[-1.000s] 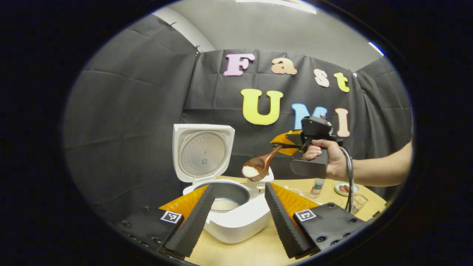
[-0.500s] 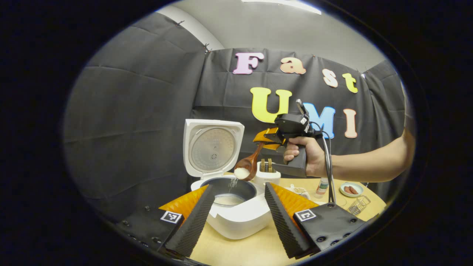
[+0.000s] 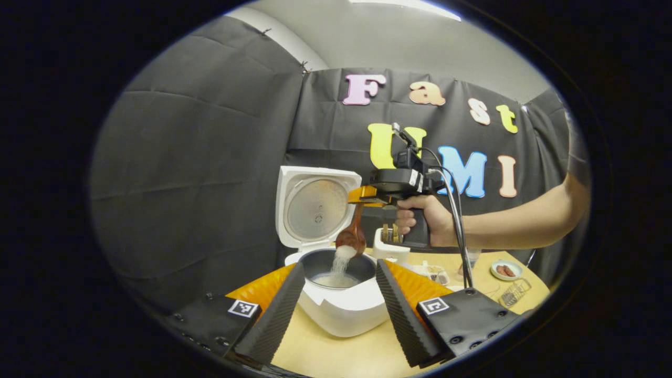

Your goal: Close the left gripper, press the button to open the rice cooker; take a wooden spoon from the chopstick holder with the right hand, scoop a spoonful of rice and pour it into the rice cooker, then put the wooden spoon back into the chopstick holder.

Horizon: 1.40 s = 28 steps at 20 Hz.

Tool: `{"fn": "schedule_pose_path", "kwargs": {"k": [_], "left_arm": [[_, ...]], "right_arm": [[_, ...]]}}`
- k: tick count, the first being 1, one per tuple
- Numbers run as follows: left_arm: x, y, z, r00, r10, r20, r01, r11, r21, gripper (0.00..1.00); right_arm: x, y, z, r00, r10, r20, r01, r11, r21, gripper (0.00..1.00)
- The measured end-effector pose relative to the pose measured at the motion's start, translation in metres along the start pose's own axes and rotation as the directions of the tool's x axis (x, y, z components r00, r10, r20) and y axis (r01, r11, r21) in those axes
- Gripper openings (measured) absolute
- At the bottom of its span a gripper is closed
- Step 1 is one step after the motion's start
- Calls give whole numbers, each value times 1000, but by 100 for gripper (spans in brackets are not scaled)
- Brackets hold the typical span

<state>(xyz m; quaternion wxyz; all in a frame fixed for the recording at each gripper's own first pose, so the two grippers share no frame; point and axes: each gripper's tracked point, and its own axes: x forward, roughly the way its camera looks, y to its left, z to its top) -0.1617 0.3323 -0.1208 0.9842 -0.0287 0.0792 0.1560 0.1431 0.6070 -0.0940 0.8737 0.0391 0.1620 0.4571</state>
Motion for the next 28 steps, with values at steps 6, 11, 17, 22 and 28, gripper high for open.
{"fn": "schedule_pose_path", "kwargs": {"k": [6,11,17,22,28], "left_arm": [[-6,5,0,1000,27,3,-27,1000,9,92],[-9,-1,3,1000,27,9,-27,999,18,95],[-10,-10,7,1000,18,11,-18,1000,17,95],[-6,-27,19,1000,-15,24,14,1000,23,95],[7,-63,33,994,-101,34,99,994,48,92]], "right_arm": [[1,43,-5,994,103,-31,-108,947,-302,9],[-6,62,-7,986,158,-58,-168,900,-403,9],[-25,33,24,993,120,5,-119,988,-98,9],[-58,-17,42,995,78,64,-90,972,219,9],[-121,-80,41,995,-22,99,-16,930,367,9]]}}
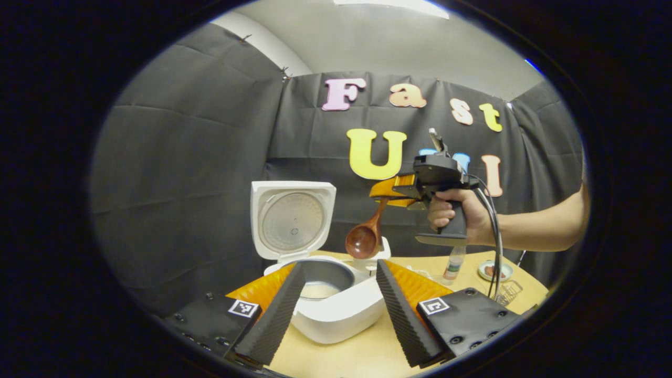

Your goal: Close the left gripper, press the button to open the rice cooker; take a wooden spoon from the chopstick holder with the right hand, scoop a spoonful of rice and pour it into the rice cooker, then put the wooden spoon back into the chopstick holder.

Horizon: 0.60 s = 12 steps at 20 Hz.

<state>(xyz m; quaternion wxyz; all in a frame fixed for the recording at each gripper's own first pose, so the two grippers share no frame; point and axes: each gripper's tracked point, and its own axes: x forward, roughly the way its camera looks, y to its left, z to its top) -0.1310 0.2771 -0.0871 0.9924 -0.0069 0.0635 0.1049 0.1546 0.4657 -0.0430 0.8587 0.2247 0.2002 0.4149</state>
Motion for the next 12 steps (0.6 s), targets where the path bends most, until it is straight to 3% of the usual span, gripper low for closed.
{"fn": "schedule_pose_path", "kwargs": {"k": [7,12], "left_arm": [[25,-46,13,994,-109,4,109,994,-16,92],[32,-89,21,984,-178,15,178,984,18,95]], "right_arm": [[-105,-59,35,989,-126,80,123,991,52,10],[-181,-98,39,965,-229,125,221,972,75,9]]}}
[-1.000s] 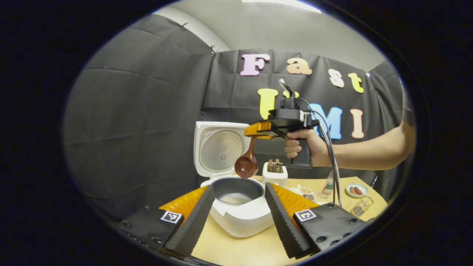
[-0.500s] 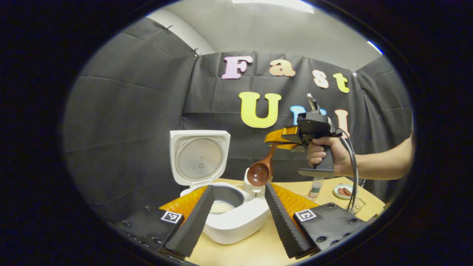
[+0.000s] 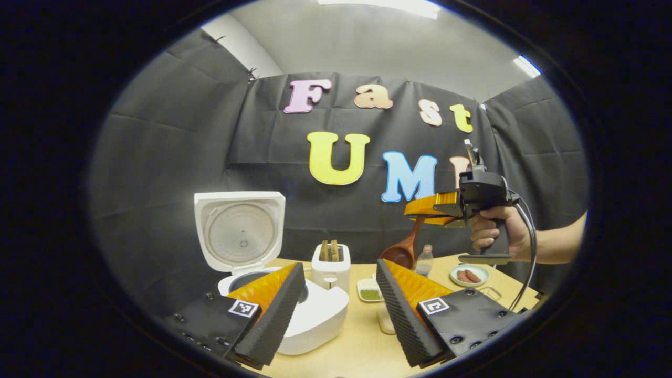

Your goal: Close the left gripper, press the button to open the rice cooker; take a wooden spoon from the chopstick holder with the right hand, scoop a spoonful of rice and pour it into the rice cooker, then put the wooden spoon back into the chopstick holder.

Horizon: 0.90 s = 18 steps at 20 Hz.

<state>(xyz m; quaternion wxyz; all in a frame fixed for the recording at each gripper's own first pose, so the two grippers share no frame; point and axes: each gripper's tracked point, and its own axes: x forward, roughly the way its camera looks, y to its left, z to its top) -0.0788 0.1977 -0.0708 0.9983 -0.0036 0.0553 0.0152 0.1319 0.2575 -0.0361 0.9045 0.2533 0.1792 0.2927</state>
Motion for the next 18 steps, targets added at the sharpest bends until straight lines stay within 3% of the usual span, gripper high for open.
{"fn": "schedule_pose_path", "kwargs": {"k": [14,18], "left_arm": [[19,-105,9,993,-114,5,114,993,19,92],[19,-130,4,992,-128,-10,128,991,27,95]], "right_arm": [[-144,-123,53,969,-197,151,184,978,93,9],[-177,-155,56,953,-248,175,231,967,112,9]]}}
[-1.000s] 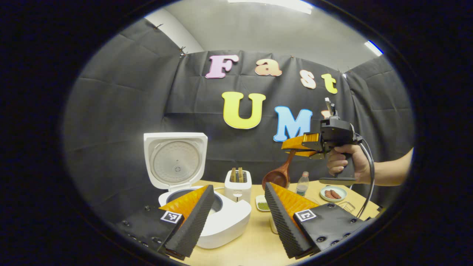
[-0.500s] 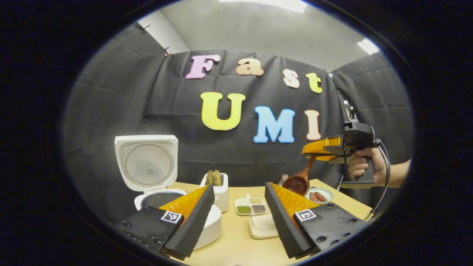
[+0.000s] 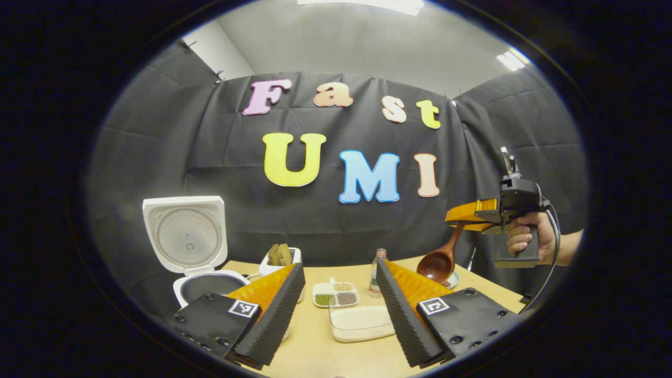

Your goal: Close the left gripper, press the button to open the rice cooker; take a wooden spoon from the chopstick holder with the right hand, scoop a spoonful of rice and pour it into the rice cooker, then put the wooden spoon back into the chopstick holder.

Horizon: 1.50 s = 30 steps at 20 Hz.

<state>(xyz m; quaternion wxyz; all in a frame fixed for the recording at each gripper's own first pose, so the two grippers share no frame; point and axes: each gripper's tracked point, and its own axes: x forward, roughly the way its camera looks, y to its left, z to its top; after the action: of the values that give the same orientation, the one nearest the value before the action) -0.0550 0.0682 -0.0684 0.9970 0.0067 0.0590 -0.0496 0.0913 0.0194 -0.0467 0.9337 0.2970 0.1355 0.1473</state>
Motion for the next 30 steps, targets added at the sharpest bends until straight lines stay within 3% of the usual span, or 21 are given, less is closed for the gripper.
{"fn": "schedule_pose_path", "kwargs": {"k": [6,9,11,16,17,28,29,30], "left_arm": [[5,-19,2,1000,4,-12,-4,999,-37,92],[3,-23,-3,999,11,-31,-12,999,-39,95],[0,-25,-8,999,15,-49,-17,999,-29,99],[-4,-26,-16,997,20,-74,-22,1000,-19,92],[-5,-26,-14,997,22,-73,-23,1000,-17,95],[-21,-6,-16,993,68,-97,-67,998,15,92],[-21,-7,-16,993,65,-97,-64,998,17,99],[-20,-9,-16,993,62,-96,-60,998,19,92]], "right_arm": [[-23,-67,8,993,-114,17,114,993,7,9],[-29,-95,-2,987,-164,8,163,986,11,9],[-28,-115,-12,977,-214,-4,214,977,-5,9],[-22,-150,-47,947,-320,-40,319,948,-17,9],[-19,-154,-54,941,-336,-47,335,942,-33,9],[11,-192,-118,884,-458,-89,445,885,-138,9],[10,-189,-119,888,-451,-89,436,888,-149,11],[7,-181,-115,907,-414,-75,400,903,-154,14]]}}
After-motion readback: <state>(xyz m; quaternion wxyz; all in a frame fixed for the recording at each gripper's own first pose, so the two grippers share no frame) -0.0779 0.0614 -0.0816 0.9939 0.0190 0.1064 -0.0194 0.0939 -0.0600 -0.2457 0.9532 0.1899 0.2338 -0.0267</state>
